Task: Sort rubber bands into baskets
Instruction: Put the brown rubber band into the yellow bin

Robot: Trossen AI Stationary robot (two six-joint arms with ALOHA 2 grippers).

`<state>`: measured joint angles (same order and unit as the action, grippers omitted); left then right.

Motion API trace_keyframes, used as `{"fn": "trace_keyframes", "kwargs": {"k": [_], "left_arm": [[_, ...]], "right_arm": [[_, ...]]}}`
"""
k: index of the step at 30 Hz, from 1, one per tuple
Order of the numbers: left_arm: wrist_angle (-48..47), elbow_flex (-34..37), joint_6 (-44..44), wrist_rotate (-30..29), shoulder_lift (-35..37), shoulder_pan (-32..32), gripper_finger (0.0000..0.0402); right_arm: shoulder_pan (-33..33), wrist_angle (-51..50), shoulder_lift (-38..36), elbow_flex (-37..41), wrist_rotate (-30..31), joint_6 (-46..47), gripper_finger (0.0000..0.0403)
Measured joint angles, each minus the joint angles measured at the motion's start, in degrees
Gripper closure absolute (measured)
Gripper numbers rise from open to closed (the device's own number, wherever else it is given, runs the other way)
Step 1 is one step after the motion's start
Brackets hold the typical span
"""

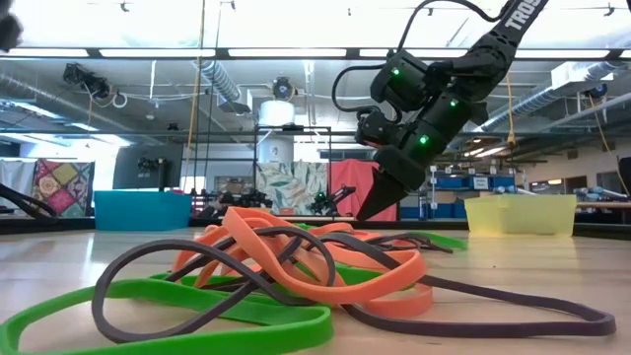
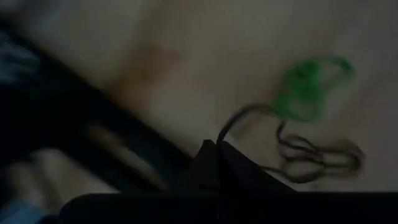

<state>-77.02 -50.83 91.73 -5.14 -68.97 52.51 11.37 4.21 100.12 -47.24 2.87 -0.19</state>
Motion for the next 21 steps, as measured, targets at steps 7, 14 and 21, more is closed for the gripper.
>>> {"fn": "trace_keyframes", "kwargs": {"k": [7,14,21], "left_arm": [[-7.12,-3.06,0.04,-13.50,5.37,-8.79,0.0400],[-13.48,-3.06,0.27,-20.80,8.86,-21.83,0.0400],[-12.99,-2.93,-3.07,-28.88,10.96,-35.97,0.0400]], "right_arm": [[-0.01,0.01,0.00,0.00,-0.01,0.01,0.0328],[-0.14,0.10,0.00,0.00,-0.18,0.02,0.0328],[-0.16,0.30,0.00,0.00,-1.55,0.02,0.0328]]}}
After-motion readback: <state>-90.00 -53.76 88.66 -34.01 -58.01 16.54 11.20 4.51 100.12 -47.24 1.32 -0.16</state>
